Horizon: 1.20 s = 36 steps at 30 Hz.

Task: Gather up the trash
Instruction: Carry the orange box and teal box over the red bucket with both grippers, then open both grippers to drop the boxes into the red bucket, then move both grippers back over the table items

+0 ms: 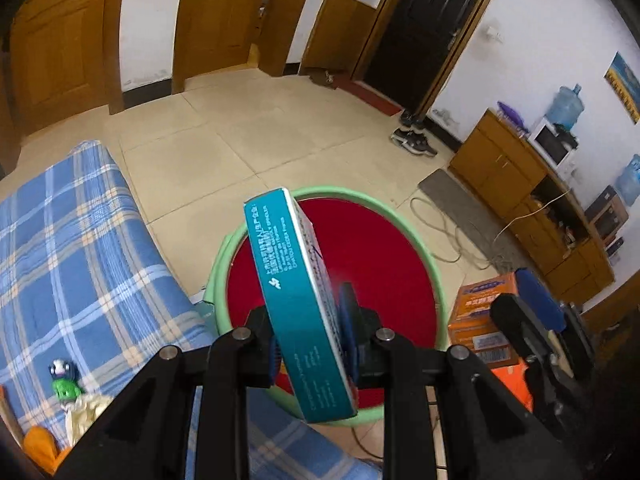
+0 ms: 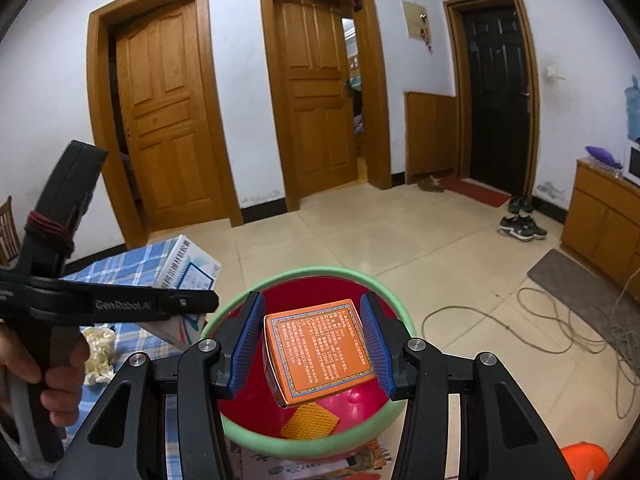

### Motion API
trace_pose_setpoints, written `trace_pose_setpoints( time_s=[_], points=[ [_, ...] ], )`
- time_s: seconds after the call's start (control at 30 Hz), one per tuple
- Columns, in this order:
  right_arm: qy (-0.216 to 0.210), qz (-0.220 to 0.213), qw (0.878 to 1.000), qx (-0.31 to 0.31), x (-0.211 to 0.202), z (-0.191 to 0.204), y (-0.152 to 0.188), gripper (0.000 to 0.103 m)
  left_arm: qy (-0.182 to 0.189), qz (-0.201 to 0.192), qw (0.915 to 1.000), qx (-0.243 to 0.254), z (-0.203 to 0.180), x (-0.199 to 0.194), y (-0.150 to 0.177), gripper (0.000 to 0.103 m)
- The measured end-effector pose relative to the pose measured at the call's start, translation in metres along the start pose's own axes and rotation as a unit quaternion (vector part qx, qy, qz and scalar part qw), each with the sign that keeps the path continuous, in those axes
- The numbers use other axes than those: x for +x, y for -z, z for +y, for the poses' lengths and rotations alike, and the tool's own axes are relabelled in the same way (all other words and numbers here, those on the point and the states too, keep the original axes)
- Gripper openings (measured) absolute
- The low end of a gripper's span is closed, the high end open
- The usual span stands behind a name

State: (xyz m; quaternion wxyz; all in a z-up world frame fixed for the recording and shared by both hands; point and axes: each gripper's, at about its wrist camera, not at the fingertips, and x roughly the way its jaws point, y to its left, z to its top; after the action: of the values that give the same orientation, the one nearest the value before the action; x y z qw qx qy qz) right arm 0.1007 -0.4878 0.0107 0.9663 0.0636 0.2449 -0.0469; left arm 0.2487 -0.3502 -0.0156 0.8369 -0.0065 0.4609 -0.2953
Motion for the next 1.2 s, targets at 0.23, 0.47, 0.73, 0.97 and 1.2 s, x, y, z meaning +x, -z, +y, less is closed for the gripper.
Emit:
trace_pose_setpoints(
  time_s=[0.23,0.47,0.73,0.97,1.2],
  points=[
    [0.007,0.008,1.0,0.019,0.026,-0.006,-0.003,0.056,-0.006,0.028,0.9996,0.008,-0.005,0.029,-0.012,0.046],
    [0.015,0.004,1.0,0.003,0.032,-0.009,-0.007,0.073,-0.025,0.007,0.9993,0.028,-0.016,0.031,-0.008,0.072],
    [0.02,0.02,0.999,0.016,0.03,-0.014,-0.006,0.073,-0.052,0.006,0.9982,0.031,-0.015,0.022,0.005,0.072],
    [0.015,0.012,1.0,0.016,0.006,-0.003,-0.001,0.073,-0.084,-0.009,0.9957,0.039,-0.02,-0.018,0.028,0.072],
    [0.02,-0.003,1.0,0.02,-0.032,0.016,0.012,0.073,-0.112,-0.033,0.9916,0.056,-0.021,-0.069,0.063,0.072]
  ],
)
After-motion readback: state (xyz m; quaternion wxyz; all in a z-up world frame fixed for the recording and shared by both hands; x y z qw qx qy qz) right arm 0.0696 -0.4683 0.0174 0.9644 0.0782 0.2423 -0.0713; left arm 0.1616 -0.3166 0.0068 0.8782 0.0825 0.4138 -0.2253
